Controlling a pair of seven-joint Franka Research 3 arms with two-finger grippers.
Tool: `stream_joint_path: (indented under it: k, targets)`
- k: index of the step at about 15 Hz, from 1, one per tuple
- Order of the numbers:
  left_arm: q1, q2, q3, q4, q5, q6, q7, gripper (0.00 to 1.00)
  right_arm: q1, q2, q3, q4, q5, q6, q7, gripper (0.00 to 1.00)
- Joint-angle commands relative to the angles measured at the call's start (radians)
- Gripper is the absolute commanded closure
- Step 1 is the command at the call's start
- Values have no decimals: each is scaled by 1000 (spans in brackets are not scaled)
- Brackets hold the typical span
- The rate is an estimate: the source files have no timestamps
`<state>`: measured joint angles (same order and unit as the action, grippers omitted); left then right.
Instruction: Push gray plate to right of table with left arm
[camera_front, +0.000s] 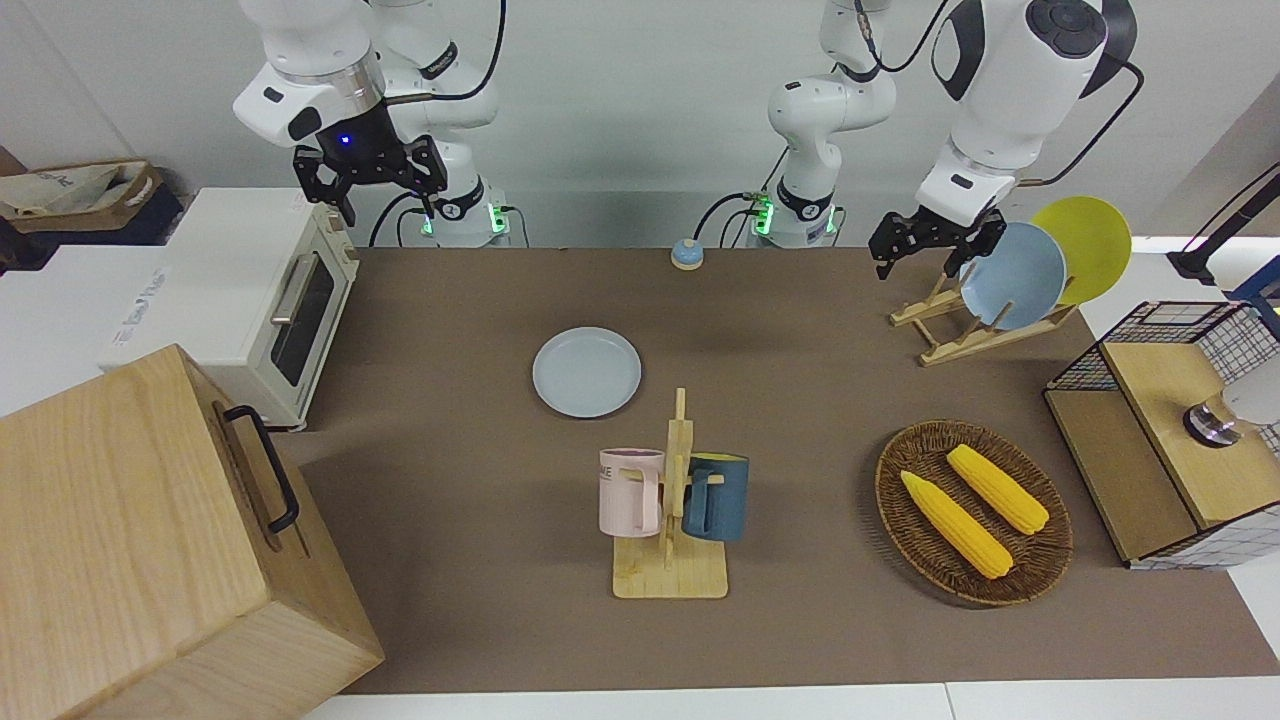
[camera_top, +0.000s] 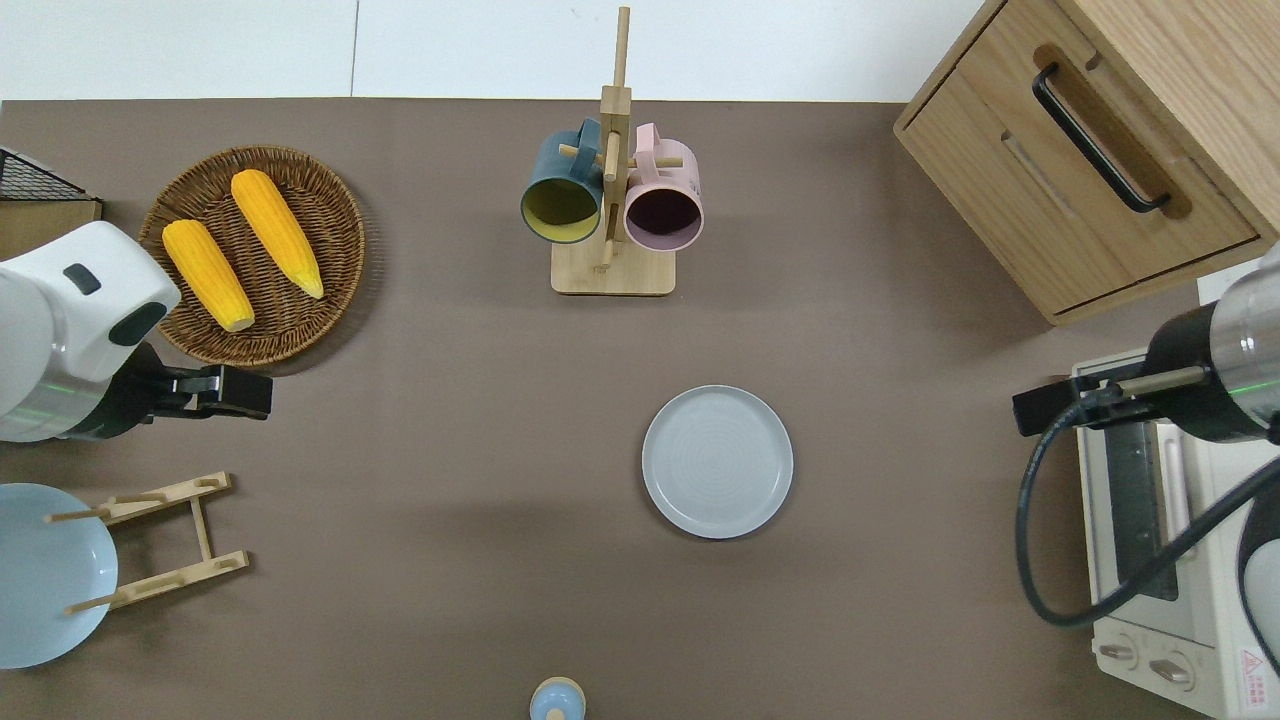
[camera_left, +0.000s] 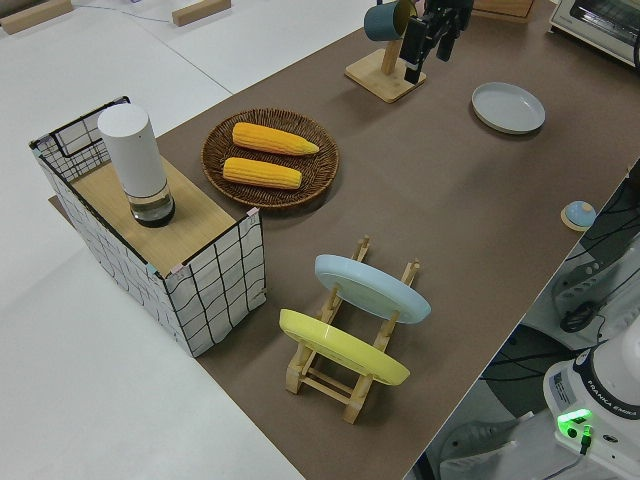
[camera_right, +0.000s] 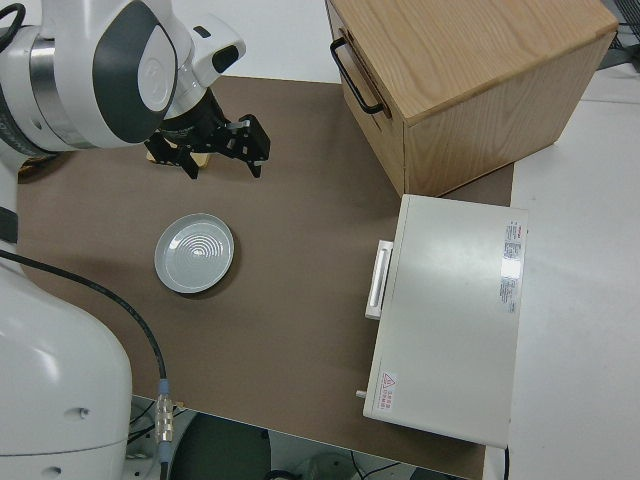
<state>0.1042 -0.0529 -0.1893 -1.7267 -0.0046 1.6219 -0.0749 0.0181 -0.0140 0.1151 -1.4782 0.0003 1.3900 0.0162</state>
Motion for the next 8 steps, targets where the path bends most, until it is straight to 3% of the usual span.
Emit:
stream_joint_path:
  k: [1,8]
  targets:
    - [-107,8,114,19,-8,-5,14,0,-20,-3,17,9,4,-16,13,17]
    - [-116,8,114,19,-3,-7,14,0,-20,-3,15,9,6,-16,13,17]
